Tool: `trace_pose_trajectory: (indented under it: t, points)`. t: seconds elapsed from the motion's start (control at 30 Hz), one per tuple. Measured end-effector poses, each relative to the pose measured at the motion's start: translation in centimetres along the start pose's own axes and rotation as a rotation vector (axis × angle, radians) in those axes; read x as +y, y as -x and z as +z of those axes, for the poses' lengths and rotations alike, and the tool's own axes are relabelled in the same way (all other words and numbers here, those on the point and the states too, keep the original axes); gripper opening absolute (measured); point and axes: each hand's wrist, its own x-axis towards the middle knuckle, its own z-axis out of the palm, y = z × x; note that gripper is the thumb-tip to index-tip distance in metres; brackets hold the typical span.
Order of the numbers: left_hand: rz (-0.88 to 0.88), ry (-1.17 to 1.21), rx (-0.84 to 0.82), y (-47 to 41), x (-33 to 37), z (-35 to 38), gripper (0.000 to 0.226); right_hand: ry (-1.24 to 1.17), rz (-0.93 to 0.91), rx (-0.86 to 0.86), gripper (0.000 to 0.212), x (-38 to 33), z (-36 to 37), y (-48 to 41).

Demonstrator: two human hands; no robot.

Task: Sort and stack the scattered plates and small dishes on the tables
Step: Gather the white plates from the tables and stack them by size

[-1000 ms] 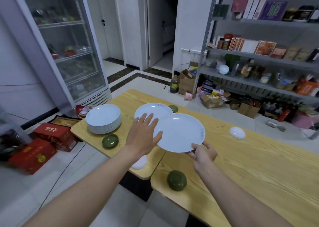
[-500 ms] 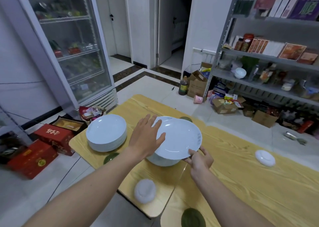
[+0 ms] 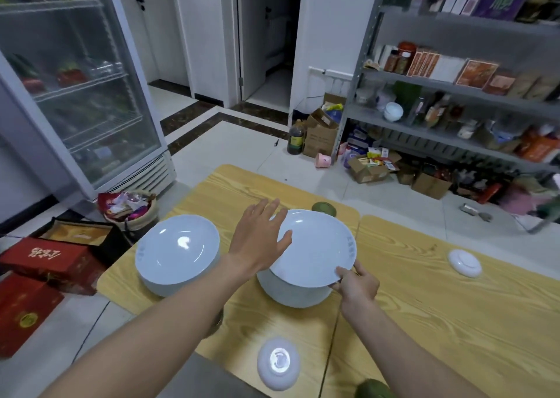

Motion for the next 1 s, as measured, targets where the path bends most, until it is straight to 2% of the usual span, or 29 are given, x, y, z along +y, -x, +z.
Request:
trace_pose_trajectory:
  t: [0.17, 0.3, 0.57, 0.73, 0.83, 0.9, 1.0]
  points:
    - [0.044, 0.064, -0.044, -0.4, -2.4, 0.9, 0.056, 0.251, -0.095, 0.154, 0.049, 0.2, 1.7, -0.2]
    - [0.058, 0.093, -0.077, -0.7, -3.2, 1.5, 0.055, 0.290, -0.071, 0.220, 0.044, 0.4, 2.0, -0.7]
    - [0.104, 0.093, -0.078, -2.4, -3.1, 2.6, 0.054, 0.306, -0.043, 0.243, 0.037, 0.9, 1.8, -1.6]
    - [0.132, 0.065, -0.098, -2.9, -2.5, 3.0, 0.055, 0.407, -0.063, 0.191, 0.032, 0.3, 1.5, -1.4]
    - [0.146, 0.056, -0.095, -3.5, -1.9, 2.7, 0.055, 0.784, -0.259, 0.084, 0.024, -1.0, 1.0, -0.8]
    - [0.170, 0.037, -0.099, -4.0, -1.2, 2.4, 0.055, 1.132, -0.482, 0.015, 0.035, -2.5, 0.8, -1.1]
    - [0.196, 0.005, -0.114, -4.9, 0.0, 2.0, 0.056, 1.532, -0.756, -0.113, 0.057, -5.6, 1.1, -1.7]
